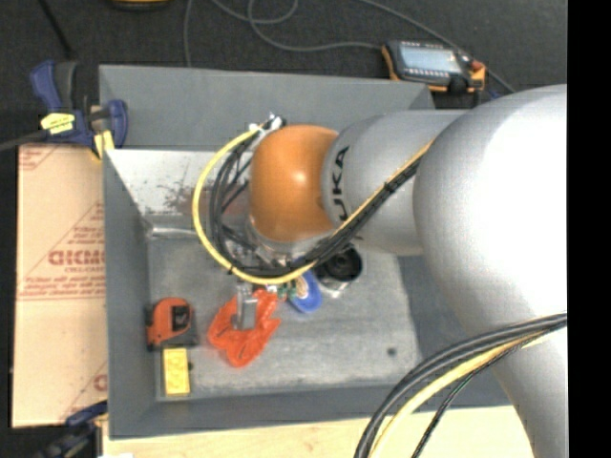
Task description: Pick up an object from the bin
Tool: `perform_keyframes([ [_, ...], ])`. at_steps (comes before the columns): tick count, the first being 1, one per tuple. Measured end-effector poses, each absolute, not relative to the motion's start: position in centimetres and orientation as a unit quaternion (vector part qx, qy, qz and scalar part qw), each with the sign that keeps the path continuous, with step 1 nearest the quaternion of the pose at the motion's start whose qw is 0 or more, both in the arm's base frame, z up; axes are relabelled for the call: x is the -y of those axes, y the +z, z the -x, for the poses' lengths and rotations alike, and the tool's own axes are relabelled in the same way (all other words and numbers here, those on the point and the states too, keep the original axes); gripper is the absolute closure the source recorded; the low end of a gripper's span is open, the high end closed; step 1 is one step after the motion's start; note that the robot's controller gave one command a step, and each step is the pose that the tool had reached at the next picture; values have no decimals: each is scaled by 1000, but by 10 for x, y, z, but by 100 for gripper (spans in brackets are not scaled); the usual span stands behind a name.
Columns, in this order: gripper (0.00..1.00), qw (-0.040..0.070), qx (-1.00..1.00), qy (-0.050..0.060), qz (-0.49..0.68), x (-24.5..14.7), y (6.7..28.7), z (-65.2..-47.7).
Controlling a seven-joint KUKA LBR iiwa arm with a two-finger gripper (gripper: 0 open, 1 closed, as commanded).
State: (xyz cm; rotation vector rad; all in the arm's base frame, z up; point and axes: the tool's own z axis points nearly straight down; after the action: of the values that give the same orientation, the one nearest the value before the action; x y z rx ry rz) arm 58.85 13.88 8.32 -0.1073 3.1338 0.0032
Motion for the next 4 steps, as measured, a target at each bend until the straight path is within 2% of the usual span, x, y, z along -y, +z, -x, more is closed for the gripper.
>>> perform_keyframes([
  [1, 0, 1, -1000, 1, 30, -105, 74, -562],
  [2, 100, 1, -999, 1, 32, -85, 72, -531],
  [3, 100, 1, -999, 1, 32, -85, 72, -531],
  [4, 100, -3, -999, 0, 37, -94, 119, -527],
])
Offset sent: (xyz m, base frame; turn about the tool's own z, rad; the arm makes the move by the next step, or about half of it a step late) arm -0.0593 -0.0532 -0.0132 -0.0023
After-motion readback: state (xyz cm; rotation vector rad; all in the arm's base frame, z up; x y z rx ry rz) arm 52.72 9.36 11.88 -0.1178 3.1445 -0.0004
